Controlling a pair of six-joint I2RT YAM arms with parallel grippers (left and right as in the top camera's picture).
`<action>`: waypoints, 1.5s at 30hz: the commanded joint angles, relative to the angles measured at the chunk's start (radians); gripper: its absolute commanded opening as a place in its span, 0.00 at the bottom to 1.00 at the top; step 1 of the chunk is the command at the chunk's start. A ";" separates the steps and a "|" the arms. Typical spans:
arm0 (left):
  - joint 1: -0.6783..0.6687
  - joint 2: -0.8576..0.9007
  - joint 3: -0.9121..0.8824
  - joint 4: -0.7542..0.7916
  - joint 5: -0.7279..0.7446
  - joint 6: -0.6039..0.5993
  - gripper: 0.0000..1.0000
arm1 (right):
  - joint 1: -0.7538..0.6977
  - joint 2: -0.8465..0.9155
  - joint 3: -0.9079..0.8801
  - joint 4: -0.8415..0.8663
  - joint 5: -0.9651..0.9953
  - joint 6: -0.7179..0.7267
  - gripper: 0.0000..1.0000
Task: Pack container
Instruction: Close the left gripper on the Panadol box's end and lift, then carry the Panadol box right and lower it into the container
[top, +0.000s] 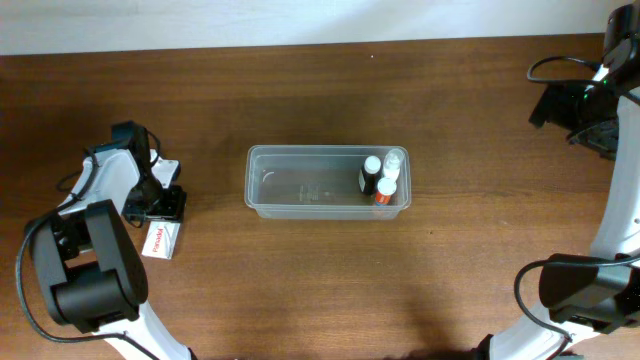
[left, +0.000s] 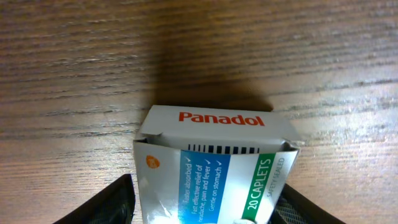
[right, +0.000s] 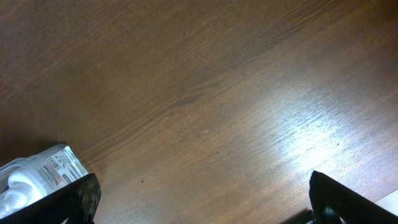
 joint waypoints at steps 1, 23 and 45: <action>0.002 0.009 -0.005 0.005 0.000 -0.097 0.64 | -0.007 -0.023 0.015 0.001 -0.002 0.013 0.98; -0.005 0.009 0.127 -0.066 0.227 -0.223 0.52 | -0.007 -0.023 0.015 0.001 -0.002 0.013 0.98; -0.367 0.009 0.792 -0.335 0.223 -0.052 0.52 | -0.007 -0.023 0.015 0.001 -0.002 0.013 0.98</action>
